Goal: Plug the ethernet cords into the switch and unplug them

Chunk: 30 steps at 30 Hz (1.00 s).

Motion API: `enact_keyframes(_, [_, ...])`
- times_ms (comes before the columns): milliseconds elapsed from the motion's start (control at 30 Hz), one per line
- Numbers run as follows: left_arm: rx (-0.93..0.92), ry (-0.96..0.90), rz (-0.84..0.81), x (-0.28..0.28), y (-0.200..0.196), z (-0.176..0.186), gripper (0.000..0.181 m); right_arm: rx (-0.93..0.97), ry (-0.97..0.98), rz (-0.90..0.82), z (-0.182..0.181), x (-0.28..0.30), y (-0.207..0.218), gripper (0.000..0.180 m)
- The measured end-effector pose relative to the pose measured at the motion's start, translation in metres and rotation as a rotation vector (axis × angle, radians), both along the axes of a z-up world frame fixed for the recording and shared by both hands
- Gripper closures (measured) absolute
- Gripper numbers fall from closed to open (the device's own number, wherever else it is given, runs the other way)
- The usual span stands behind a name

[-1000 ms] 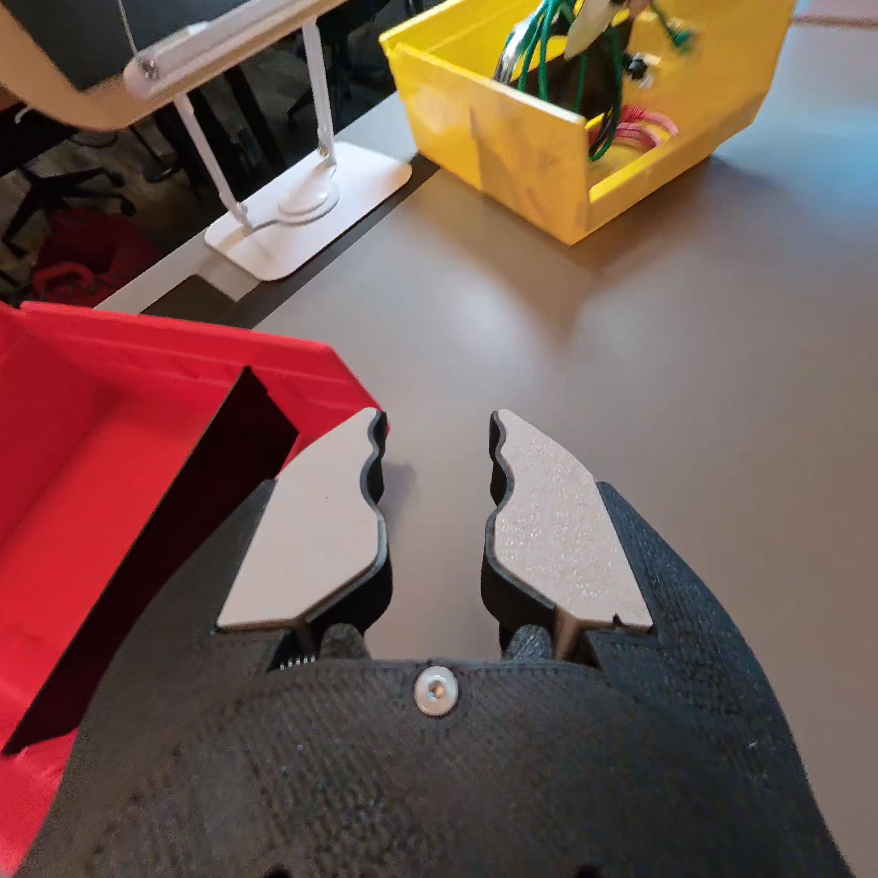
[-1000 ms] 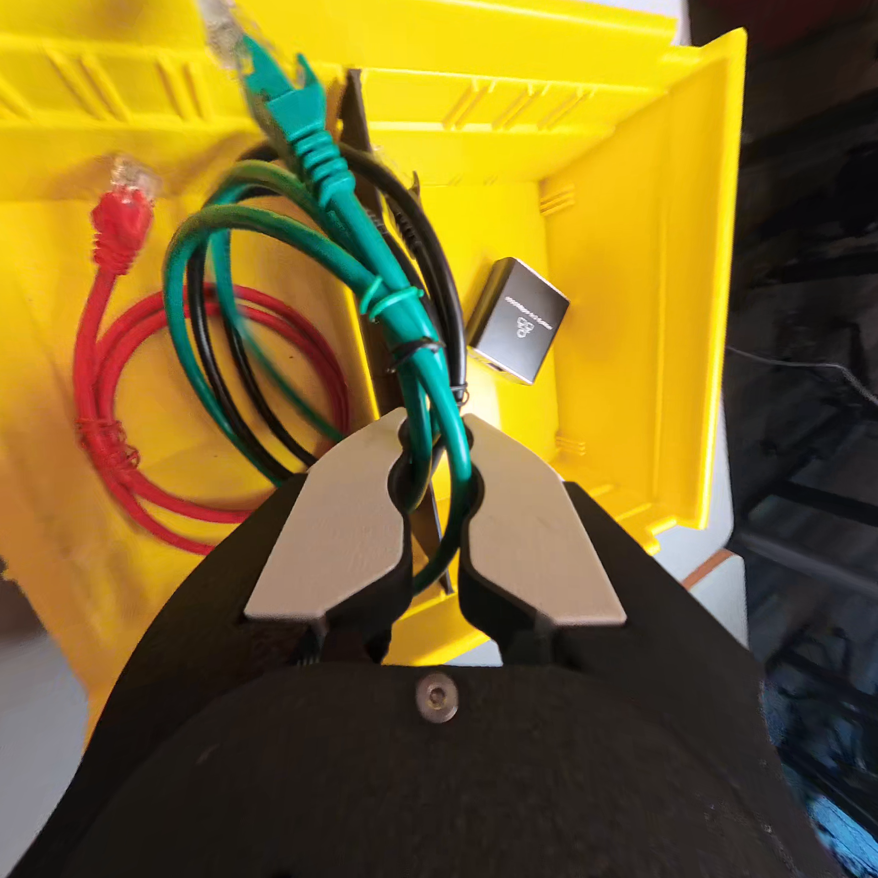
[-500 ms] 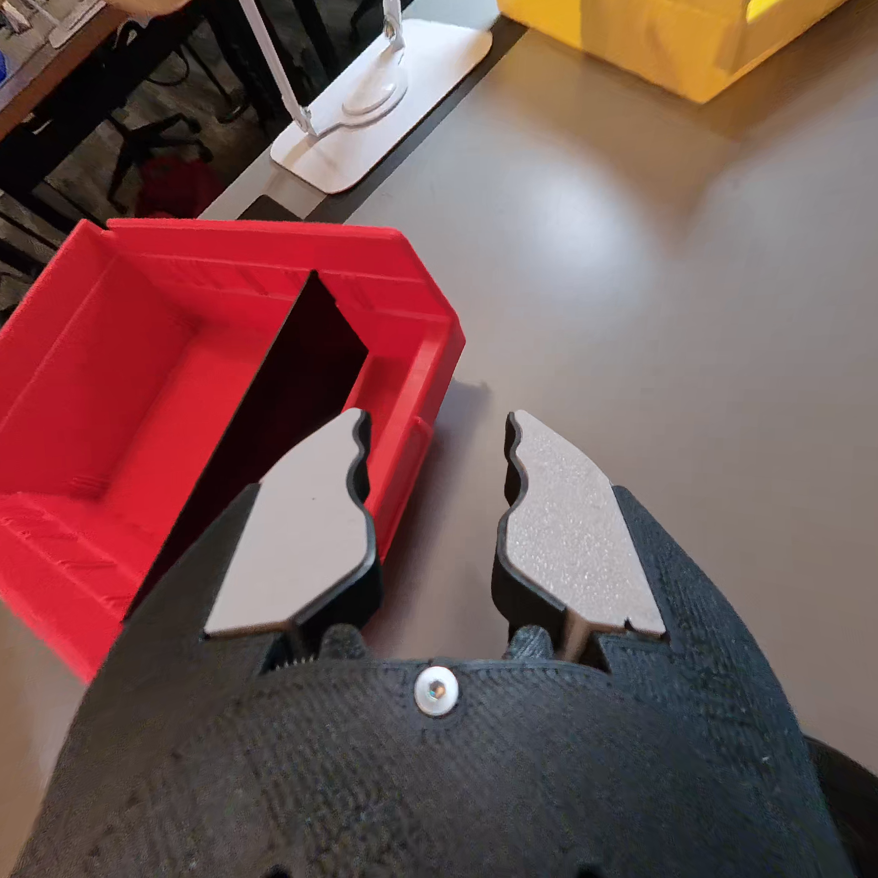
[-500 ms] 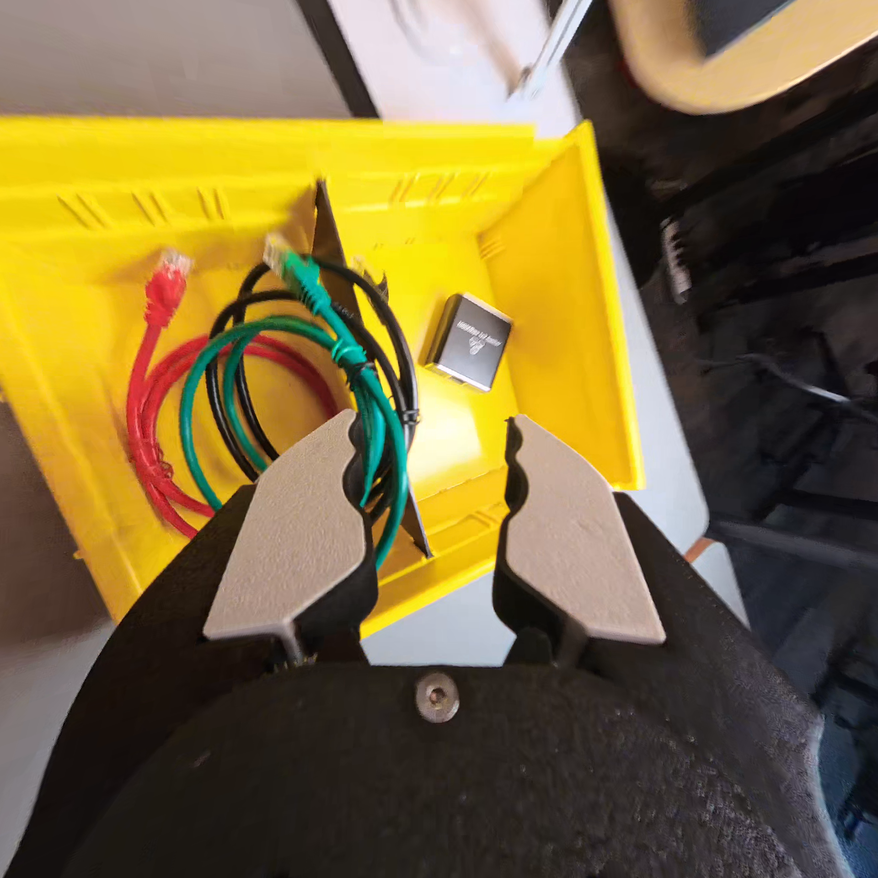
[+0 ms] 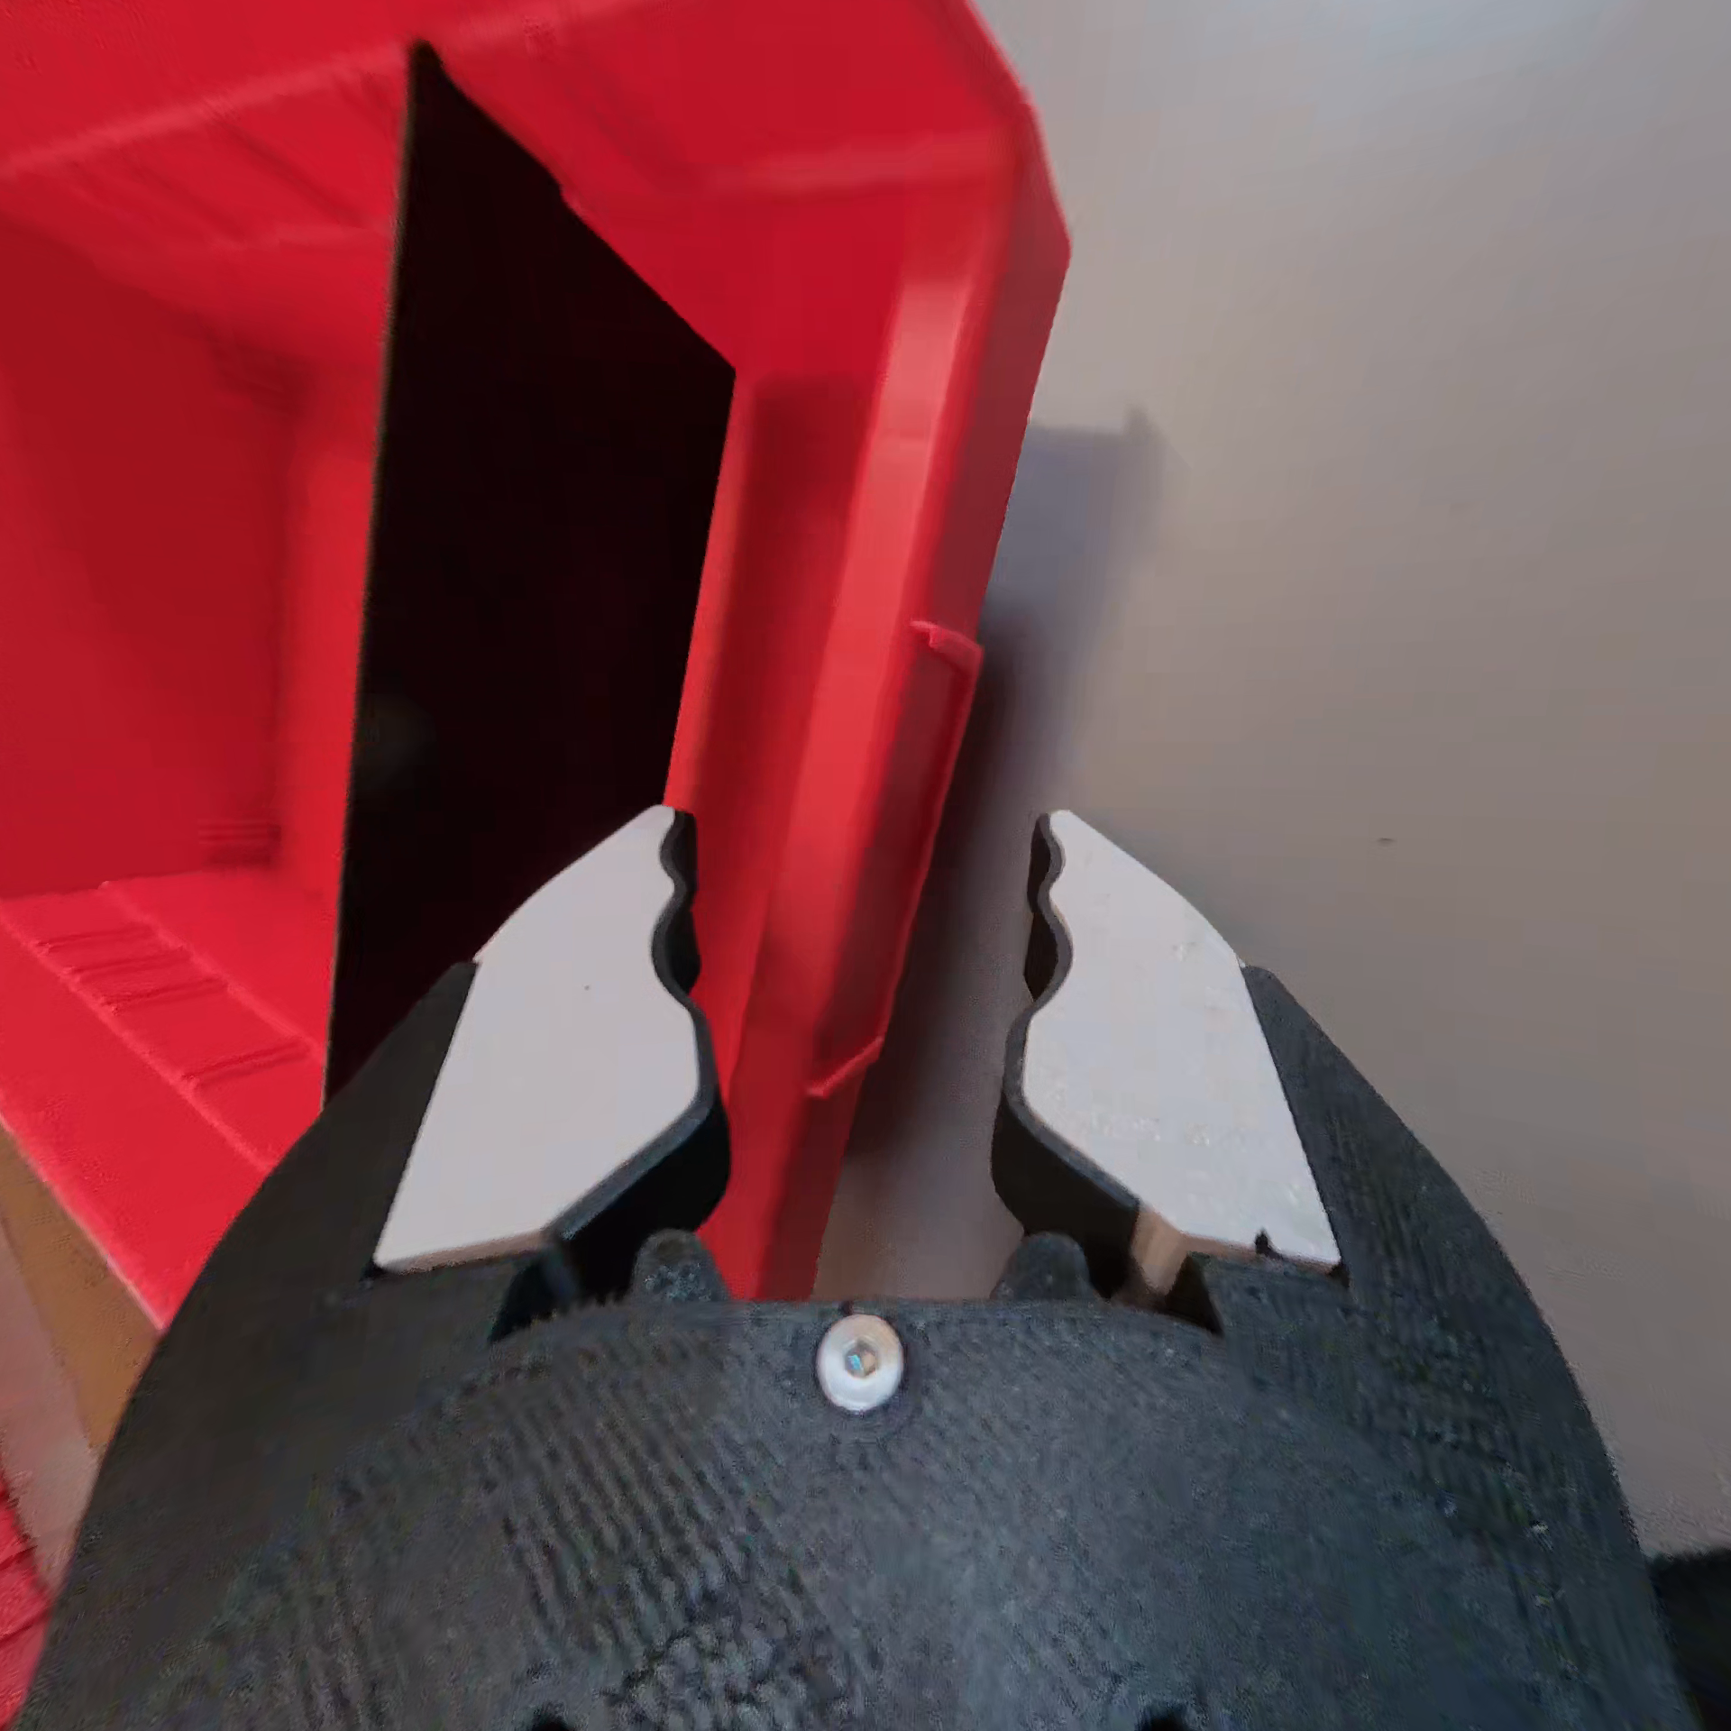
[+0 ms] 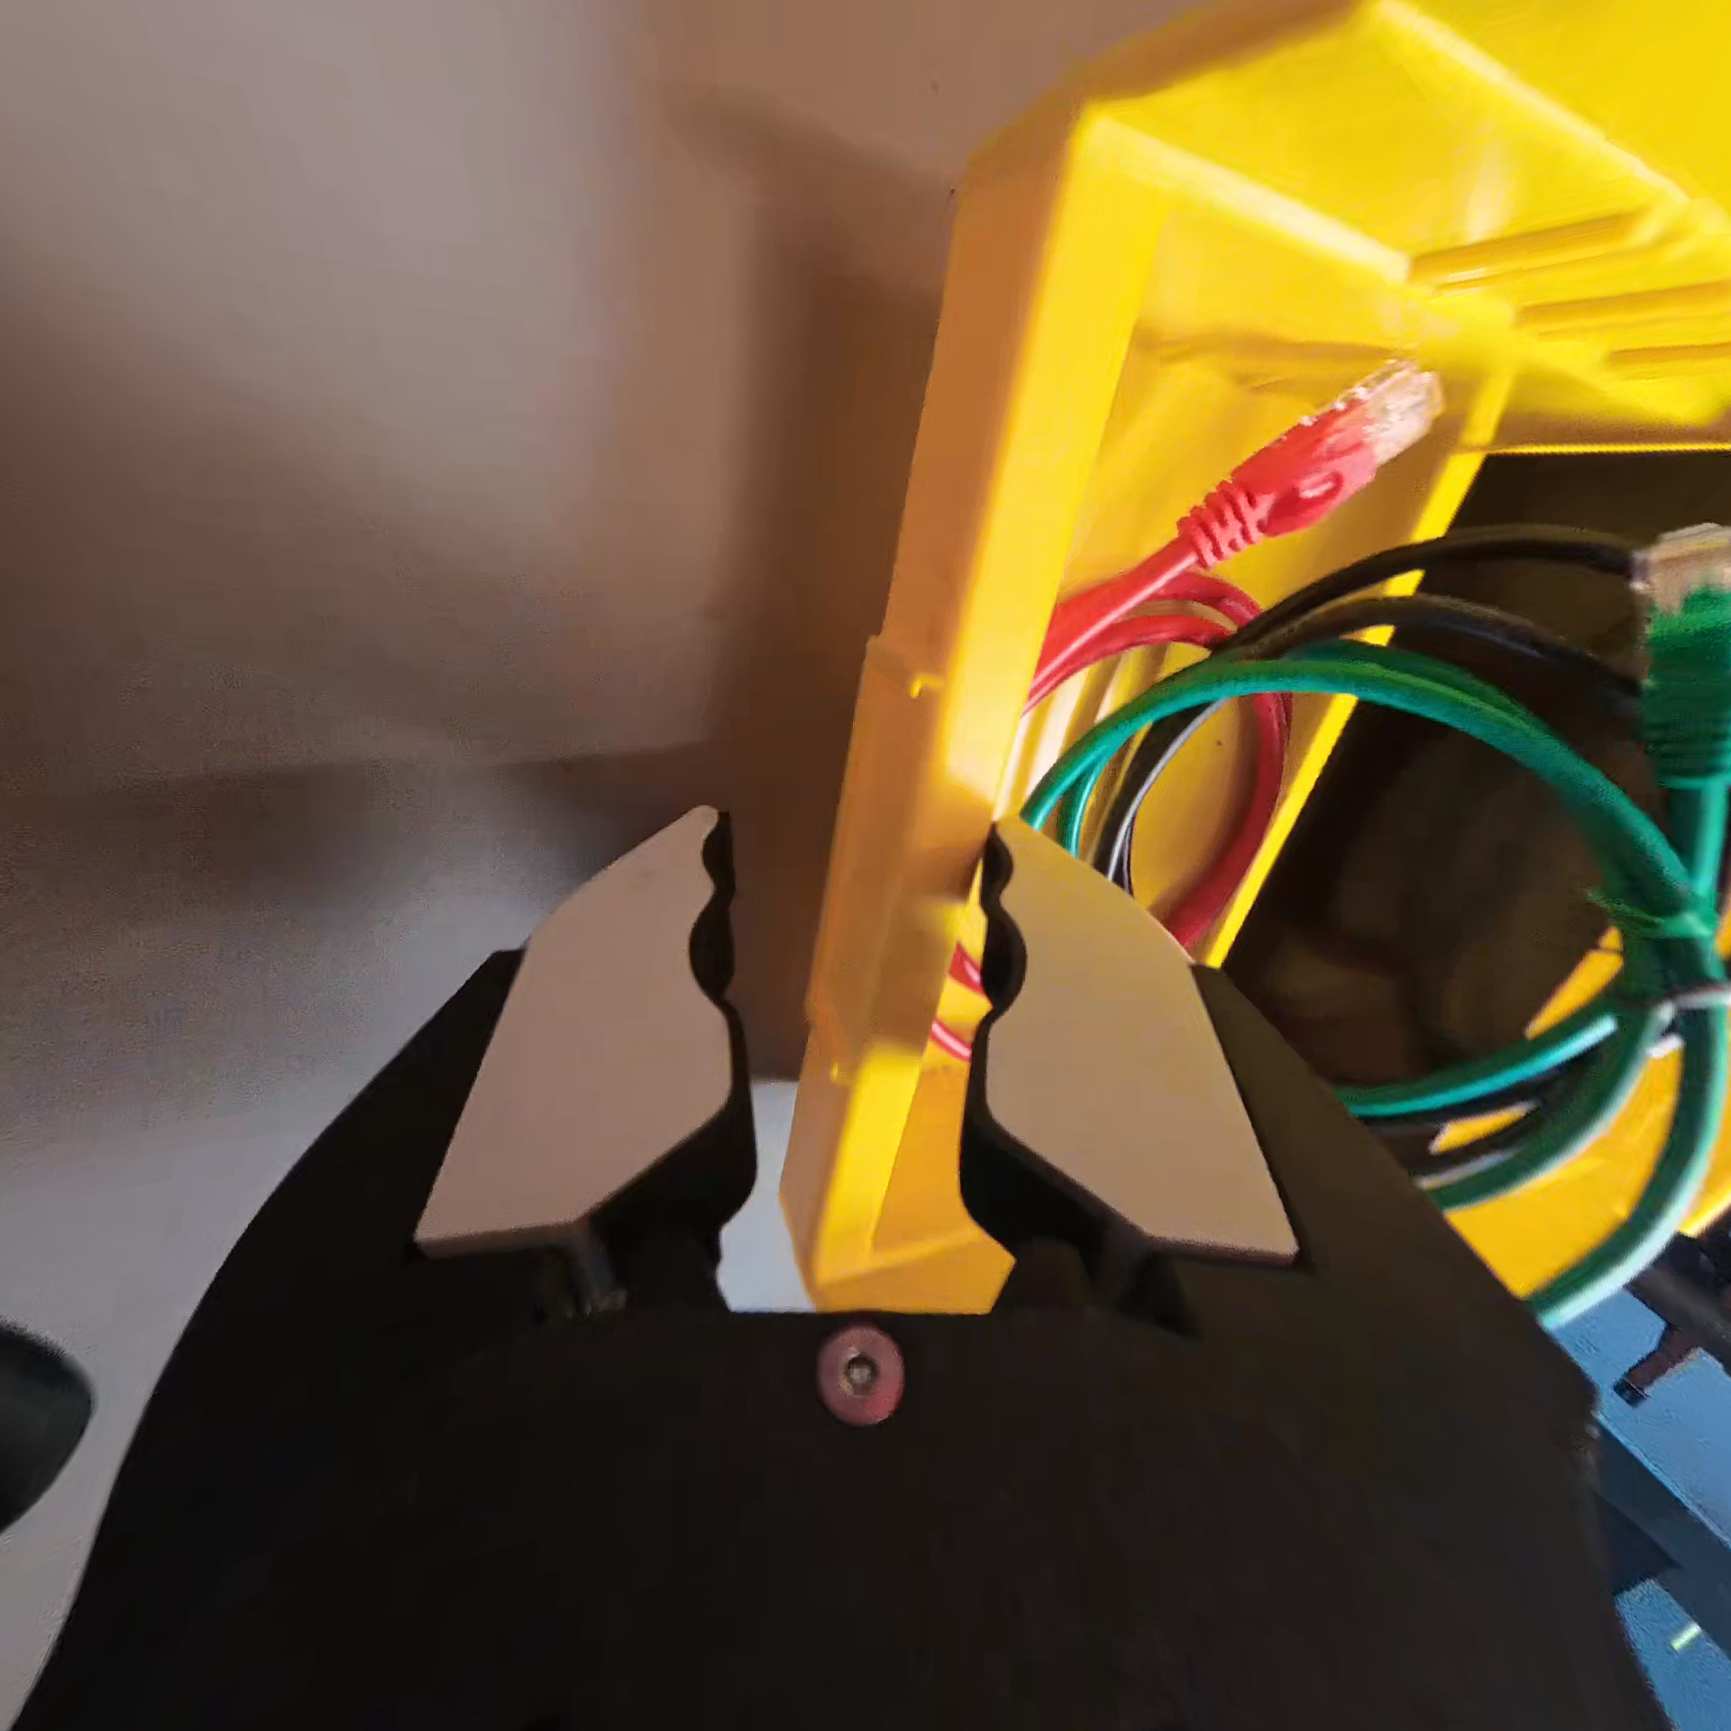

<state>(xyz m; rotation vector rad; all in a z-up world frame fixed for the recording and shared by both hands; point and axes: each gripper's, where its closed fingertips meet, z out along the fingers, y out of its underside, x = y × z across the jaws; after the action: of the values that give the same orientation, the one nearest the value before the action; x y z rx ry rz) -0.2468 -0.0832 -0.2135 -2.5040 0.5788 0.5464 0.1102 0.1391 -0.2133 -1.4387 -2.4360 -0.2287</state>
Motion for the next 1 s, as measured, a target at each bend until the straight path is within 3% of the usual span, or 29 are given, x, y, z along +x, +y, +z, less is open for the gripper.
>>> enact_keyframes(67, [-0.019,0.035,0.004,-0.008,0.006,-0.005,0.125,0.013,0.014,-0.012,-0.008,-0.008,0.008,0.151])
enact_keyframes(167, [-0.058,-0.015,-0.044,-0.003,0.011,-0.010,0.147,0.011,0.039,0.011,-0.008,-0.014,0.007,0.151])
enact_keyframes(367, [-0.007,0.038,-0.143,0.010,0.021,-0.009,0.149,0.051,0.095,0.064,-0.008,-0.007,-0.016,0.151])
enact_keyframes(767, [0.046,0.037,-0.552,0.130,0.043,-0.007,0.147,0.181,0.245,0.135,-0.004,0.030,-0.106,0.151])
enact_keyframes(867, [0.101,0.059,-0.542,0.138,0.063,-0.004,0.143,0.142,0.423,0.084,0.017,0.031,-0.135,0.146])
enact_keyframes(1000, [0.225,-0.017,-0.346,0.138,0.073,0.012,0.122,-0.027,0.820,-0.114,0.076,0.054,-0.157,0.146])
